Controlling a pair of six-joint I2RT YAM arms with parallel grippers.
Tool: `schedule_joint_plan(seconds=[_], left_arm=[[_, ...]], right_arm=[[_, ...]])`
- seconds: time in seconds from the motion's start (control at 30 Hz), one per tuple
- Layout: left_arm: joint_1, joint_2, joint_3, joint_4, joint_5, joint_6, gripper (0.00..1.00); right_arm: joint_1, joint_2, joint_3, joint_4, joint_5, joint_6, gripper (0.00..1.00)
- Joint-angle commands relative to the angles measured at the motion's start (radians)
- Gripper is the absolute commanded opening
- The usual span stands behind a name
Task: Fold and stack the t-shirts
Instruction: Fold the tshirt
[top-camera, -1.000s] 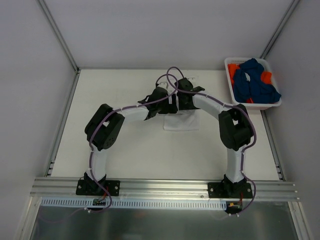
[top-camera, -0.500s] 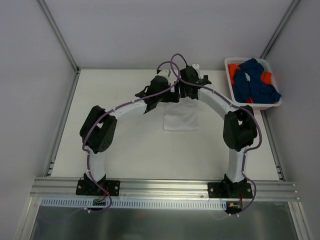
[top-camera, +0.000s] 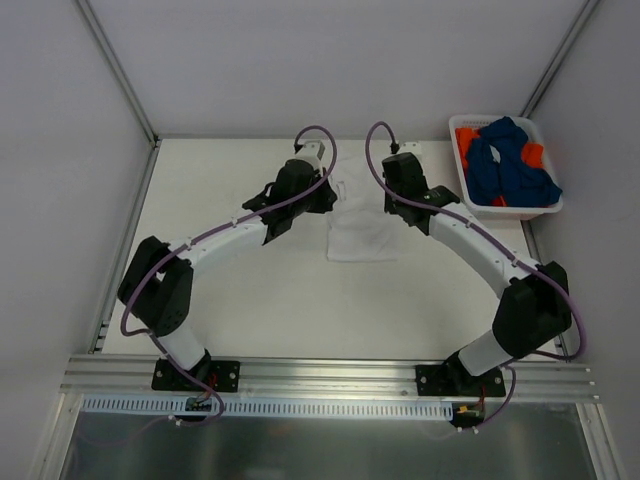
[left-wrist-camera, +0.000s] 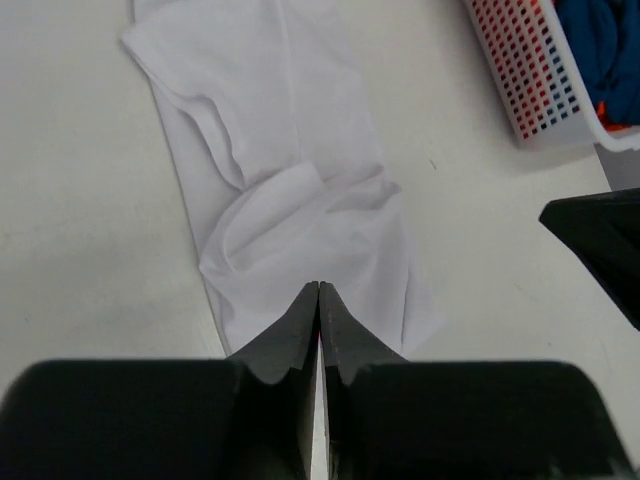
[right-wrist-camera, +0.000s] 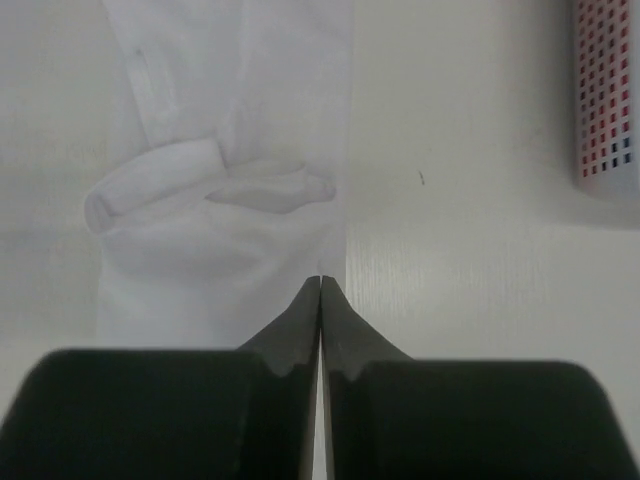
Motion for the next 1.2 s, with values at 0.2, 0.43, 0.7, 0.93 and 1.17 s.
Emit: schedule_joint_plan(seconds=[0.2,0.43,0.7,0.93,1.17], left_arm=[[-0.025,0.110,-0.088,0.095,0.215,-0.139,0.00],[-0.030,0.200,-0.099,0.162,0.278,-0.176,0.00],[-0.030,0.302,-0.076,0.197,0.304,-0.193,0.00],[-0.030,0.348,-0.058,0.201,0.310,-0.193,0.00],[-0.030,0.366,-0.061,0.206,0.309,-0.192,0.00]], right_arm=[[0.010,0.143,-0.028,0.057,-0.224,0.092,0.01],[0.007,0.277,0.063,0.065,-0.299,0.100,0.01],[-0.002,0.415,0.202,0.066,-0.364,0.098,0.01],[-0.035,0.542,0.320,0.046,-0.420,0.106,0.00],[-0.055,0.674,0.471,-0.003,-0.448,0.098,0.01]])
